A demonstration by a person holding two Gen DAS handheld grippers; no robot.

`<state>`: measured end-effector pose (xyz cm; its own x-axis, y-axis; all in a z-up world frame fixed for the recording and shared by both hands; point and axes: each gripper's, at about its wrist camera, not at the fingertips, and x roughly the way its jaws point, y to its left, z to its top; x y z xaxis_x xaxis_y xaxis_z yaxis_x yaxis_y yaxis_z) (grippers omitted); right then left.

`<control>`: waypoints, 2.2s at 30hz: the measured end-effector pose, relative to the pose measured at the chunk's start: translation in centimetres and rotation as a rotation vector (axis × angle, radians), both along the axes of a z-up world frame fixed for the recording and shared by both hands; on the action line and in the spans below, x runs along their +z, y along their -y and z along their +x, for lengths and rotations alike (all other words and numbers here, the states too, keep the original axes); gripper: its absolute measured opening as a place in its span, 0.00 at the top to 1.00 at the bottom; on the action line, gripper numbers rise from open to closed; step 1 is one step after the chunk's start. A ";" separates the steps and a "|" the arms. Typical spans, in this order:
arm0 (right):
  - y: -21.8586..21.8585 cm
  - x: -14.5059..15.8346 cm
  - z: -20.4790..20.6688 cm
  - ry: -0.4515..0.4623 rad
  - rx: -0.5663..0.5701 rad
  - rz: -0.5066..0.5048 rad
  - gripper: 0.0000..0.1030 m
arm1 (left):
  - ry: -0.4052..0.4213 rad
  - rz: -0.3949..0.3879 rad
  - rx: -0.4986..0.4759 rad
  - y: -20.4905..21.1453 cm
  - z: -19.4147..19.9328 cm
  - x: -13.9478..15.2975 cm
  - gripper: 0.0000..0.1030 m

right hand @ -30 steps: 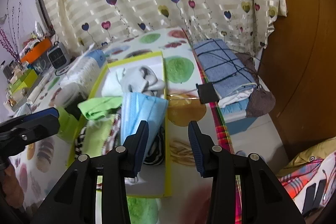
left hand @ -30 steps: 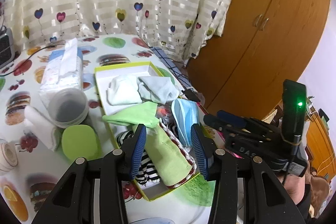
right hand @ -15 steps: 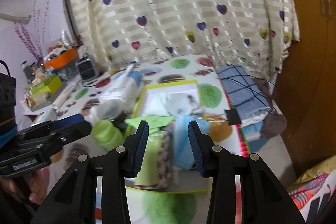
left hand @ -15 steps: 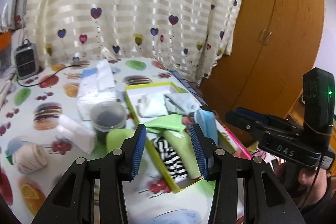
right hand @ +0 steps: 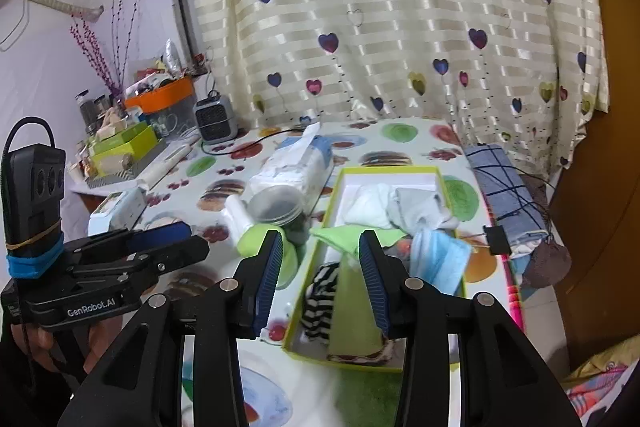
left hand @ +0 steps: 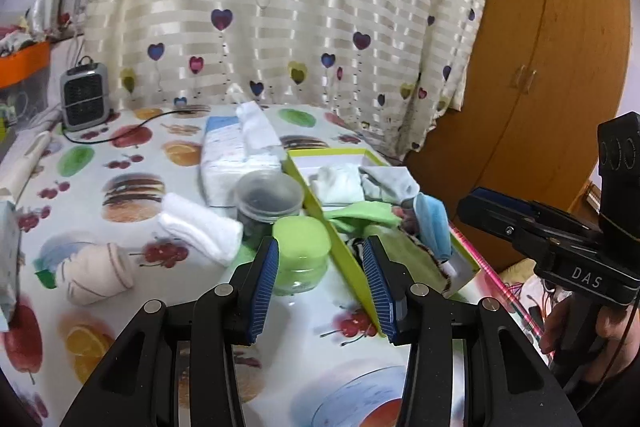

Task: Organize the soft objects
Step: 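Move both open grippers back toward the remaining items on the table, then grasp the striped rolled towel with the left gripper while the right grasps the white cloth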

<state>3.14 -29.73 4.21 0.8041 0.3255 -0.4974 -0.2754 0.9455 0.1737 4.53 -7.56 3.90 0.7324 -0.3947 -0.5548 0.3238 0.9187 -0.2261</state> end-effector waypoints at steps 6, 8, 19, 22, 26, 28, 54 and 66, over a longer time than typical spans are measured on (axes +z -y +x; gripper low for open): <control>-1.4 -0.1 -0.1 -0.007 0.044 -0.003 0.60 | -0.013 0.000 0.016 -1.3 -0.3 -0.5 0.58; -1.8 -0.1 -0.1 -0.009 0.060 -0.003 0.60 | -0.011 -0.012 0.015 -1.8 -0.4 -0.5 0.58; -3.9 -0.1 -0.1 -0.017 0.134 -0.028 0.60 | -0.031 -0.029 0.085 -4.4 -0.2 -1.0 0.58; -4.6 -0.2 0.1 -0.022 0.147 -0.043 0.60 | -0.038 -0.032 0.104 -5.0 -0.1 -1.3 0.58; -5.4 0.0 0.6 -0.021 0.168 -0.056 0.60 | -0.034 -0.027 0.130 -6.0 -0.1 -1.3 0.58; -5.9 0.0 0.8 -0.021 0.180 -0.064 0.60 | -0.035 -0.033 0.143 -6.6 -0.2 -1.3 0.58; -12.0 -0.8 3.5 -0.059 0.312 -0.132 0.60 | -0.102 0.024 0.301 -13.2 2.5 -3.6 0.47; -13.5 -1.5 4.8 -0.085 0.333 -0.148 0.60 | -0.120 0.077 0.306 -16.0 5.8 -5.3 0.40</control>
